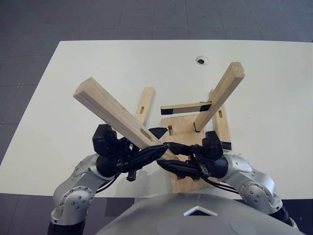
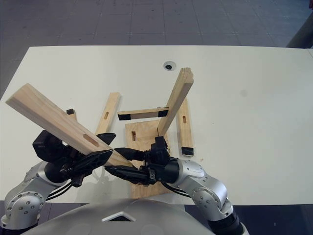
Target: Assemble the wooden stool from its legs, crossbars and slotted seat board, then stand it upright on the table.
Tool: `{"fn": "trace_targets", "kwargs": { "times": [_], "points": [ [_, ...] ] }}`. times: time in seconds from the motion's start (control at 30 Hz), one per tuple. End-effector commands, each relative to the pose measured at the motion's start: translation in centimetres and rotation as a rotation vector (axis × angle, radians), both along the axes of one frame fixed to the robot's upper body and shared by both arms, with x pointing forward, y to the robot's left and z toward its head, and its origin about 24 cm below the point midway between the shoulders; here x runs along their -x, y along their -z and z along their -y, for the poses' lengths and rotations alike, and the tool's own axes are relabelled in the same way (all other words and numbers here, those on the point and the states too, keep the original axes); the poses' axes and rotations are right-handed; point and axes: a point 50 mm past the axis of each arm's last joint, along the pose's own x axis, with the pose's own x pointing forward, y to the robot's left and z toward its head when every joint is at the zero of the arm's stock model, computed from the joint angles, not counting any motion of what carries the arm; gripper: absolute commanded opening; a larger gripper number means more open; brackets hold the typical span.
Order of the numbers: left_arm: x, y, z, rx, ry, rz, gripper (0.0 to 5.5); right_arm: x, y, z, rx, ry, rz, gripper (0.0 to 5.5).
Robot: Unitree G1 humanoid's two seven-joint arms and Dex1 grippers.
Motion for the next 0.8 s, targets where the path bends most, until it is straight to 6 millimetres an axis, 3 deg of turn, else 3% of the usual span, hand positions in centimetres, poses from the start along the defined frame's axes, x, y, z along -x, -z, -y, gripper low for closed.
{"fn": "trace_targets", "kwargs": {
  "times": [0.03,0.27,0.53,0.8],
  "points": [
    [-0.3,0.0,-0.3,-0.033,-0.024,0.008,2.05,0.5,-0.4,-0.1,-0.005,-0.040,0.021,2.43],
    [-0.5,0.1,-0.6,-0.071,-0.041,0.012,2.05,0.6,-0.8,0.8,0.041,-0.030,0.067,3.76],
    [-1.9,1.4,-2.5,-0.278,-0.142,0.168,2.05,-0.5,-1.2,3.8,0.126,0.067,0.120,5.31],
    [-3.2,2.7,-2.4,-0.293,-0.217,0.276,2.05,-0.8,-0.8,6.8,0.278,0.163,0.207,5.50]
  ]
}}
